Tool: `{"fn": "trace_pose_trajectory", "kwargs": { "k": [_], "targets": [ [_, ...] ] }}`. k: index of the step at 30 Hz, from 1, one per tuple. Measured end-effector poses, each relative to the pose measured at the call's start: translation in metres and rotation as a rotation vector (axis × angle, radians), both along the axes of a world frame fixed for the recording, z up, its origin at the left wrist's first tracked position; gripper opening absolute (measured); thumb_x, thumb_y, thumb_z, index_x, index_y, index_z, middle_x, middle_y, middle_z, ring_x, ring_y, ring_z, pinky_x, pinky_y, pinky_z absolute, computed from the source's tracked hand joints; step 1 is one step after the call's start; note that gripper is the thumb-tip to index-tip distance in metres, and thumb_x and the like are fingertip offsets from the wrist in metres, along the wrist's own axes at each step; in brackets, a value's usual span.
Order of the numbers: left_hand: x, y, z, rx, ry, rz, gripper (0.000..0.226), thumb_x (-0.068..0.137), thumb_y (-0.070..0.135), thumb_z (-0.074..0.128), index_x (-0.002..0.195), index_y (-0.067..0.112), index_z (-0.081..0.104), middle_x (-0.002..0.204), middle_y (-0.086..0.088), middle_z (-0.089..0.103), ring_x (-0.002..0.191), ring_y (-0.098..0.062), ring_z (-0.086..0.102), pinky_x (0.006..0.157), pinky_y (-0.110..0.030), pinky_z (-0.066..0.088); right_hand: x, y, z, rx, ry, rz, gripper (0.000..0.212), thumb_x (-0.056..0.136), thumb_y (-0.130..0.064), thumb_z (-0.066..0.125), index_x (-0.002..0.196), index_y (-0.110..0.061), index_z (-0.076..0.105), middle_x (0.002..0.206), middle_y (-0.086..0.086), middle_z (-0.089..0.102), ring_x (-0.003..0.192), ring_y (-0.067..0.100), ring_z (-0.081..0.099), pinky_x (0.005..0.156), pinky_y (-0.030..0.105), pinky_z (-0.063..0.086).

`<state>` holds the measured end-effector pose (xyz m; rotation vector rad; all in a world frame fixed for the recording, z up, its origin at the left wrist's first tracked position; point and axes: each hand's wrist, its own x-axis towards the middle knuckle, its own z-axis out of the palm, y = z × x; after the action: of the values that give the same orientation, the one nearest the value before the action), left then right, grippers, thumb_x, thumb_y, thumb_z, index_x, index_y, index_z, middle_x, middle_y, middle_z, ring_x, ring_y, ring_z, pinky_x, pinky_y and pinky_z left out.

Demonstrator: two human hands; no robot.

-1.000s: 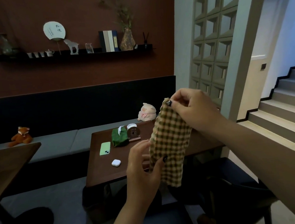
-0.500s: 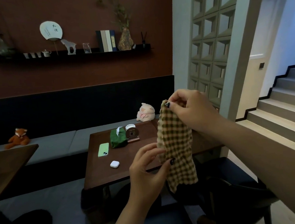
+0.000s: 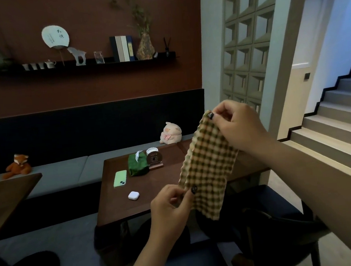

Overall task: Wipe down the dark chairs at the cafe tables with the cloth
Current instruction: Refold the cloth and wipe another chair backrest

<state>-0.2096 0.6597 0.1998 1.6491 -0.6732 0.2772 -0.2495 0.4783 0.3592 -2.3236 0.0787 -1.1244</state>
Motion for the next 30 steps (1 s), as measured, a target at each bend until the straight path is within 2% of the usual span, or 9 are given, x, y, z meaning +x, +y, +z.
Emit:
{"fn": "trace_pose_trajectory", "kwargs": {
  "k": [4, 6, 12, 16, 19, 22, 25, 27, 30],
  "targets": [
    [0.002, 0.009, 0.005, -0.077, 0.029, 0.037, 0.023, 0.084, 0.018, 0.070, 0.068, 0.004, 0.065, 0.067, -0.008, 0.063, 0.063, -0.028, 0.060, 0.060, -0.049, 0.054, -0.001, -0.013, -0.019, 0.041, 0.010, -0.033, 0.010, 0.095, -0.016, 0.053, 0.087, -0.021, 0.057, 0.075, -0.013, 0.056, 0.069, -0.005, 0.052, 0.058, 0.003, 0.038],
    [0.003, 0.013, 0.010, -0.133, 0.081, 0.000, 0.025, 0.086, 0.019, 0.067, 0.068, 0.001, 0.064, 0.065, -0.013, 0.061, 0.059, -0.023, 0.057, 0.057, -0.048, 0.050, -0.002, -0.017, -0.030, 0.087, 0.010, -0.042, 0.009, 0.098, -0.017, 0.048, 0.092, -0.022, 0.054, 0.079, -0.016, 0.055, 0.072, -0.008, 0.052, 0.059, 0.004, 0.037],
    [0.007, 0.022, 0.027, -0.258, 0.186, 0.013, 0.049, 0.081, 0.040, 0.061, 0.054, -0.001, 0.050, 0.052, -0.007, 0.043, 0.052, -0.018, 0.038, 0.050, -0.031, 0.035, -0.006, -0.020, -0.071, 0.169, -0.121, -0.060, 0.008, 0.099, -0.011, 0.044, 0.096, -0.019, 0.044, 0.079, -0.019, 0.051, 0.075, -0.025, 0.050, 0.060, -0.004, 0.034],
    [0.018, 0.027, 0.034, -0.256, 0.189, 0.085, 0.061, 0.083, 0.038, 0.063, 0.061, -0.017, 0.049, 0.050, -0.007, 0.039, 0.047, -0.013, 0.031, 0.042, -0.021, 0.026, -0.007, -0.026, -0.087, 0.142, -0.119, -0.031, 0.012, 0.097, -0.013, 0.048, 0.094, -0.024, 0.046, 0.081, -0.022, 0.054, 0.075, -0.017, 0.055, 0.063, -0.002, 0.036],
    [0.028, 0.035, 0.041, -0.146, 0.221, 0.022, 0.052, 0.087, 0.032, 0.064, 0.053, -0.004, 0.049, 0.046, 0.000, 0.037, 0.043, -0.007, 0.029, 0.041, -0.015, 0.025, -0.010, -0.033, -0.094, 0.134, -0.092, -0.007, 0.013, 0.097, -0.015, 0.050, 0.093, -0.027, 0.048, 0.081, -0.021, 0.058, 0.076, -0.013, 0.057, 0.063, 0.000, 0.038],
    [0.037, 0.046, 0.047, 0.065, 0.305, -0.237, 0.037, 0.078, 0.008, 0.075, 0.052, 0.012, 0.049, 0.045, 0.008, 0.044, 0.043, -0.002, 0.039, 0.042, -0.013, 0.035, -0.014, -0.037, -0.099, 0.146, -0.077, -0.011, 0.015, 0.097, -0.015, 0.050, 0.091, -0.029, 0.049, 0.077, -0.016, 0.061, 0.070, -0.006, 0.060, 0.058, 0.006, 0.040],
    [0.041, 0.054, 0.050, 0.239, 0.347, -0.424, 0.029, 0.065, 0.005, 0.083, 0.062, 0.010, 0.055, 0.050, 0.008, 0.054, 0.048, 0.000, 0.051, 0.047, -0.013, 0.042, -0.018, -0.041, -0.102, 0.164, -0.029, -0.022, 0.013, 0.098, -0.017, 0.049, 0.089, -0.027, 0.050, 0.073, 0.002, 0.065, 0.067, 0.013, 0.061, 0.059, 0.025, 0.043],
    [0.040, 0.057, 0.047, 0.223, 0.337, -0.421, 0.025, 0.066, 0.014, 0.081, 0.067, 0.009, 0.057, 0.055, 0.007, 0.058, 0.053, -0.002, 0.056, 0.051, -0.015, 0.045, -0.020, -0.042, -0.104, 0.170, 0.019, -0.031, 0.010, 0.098, -0.020, 0.048, 0.090, -0.024, 0.052, 0.073, 0.008, 0.065, 0.069, 0.022, 0.061, 0.061, 0.031, 0.044],
    [0.037, 0.058, 0.037, 0.001, 0.445, -0.405, 0.020, 0.069, 0.026, 0.076, 0.068, 0.015, 0.060, 0.066, 0.002, 0.063, 0.063, -0.008, 0.060, 0.056, -0.019, 0.049, -0.021, -0.041, -0.110, 0.197, 0.042, -0.019, 0.010, 0.098, -0.021, 0.049, 0.088, -0.023, 0.052, 0.068, 0.007, 0.063, 0.060, 0.018, 0.058, 0.054, 0.027, 0.039]
  ]
}}
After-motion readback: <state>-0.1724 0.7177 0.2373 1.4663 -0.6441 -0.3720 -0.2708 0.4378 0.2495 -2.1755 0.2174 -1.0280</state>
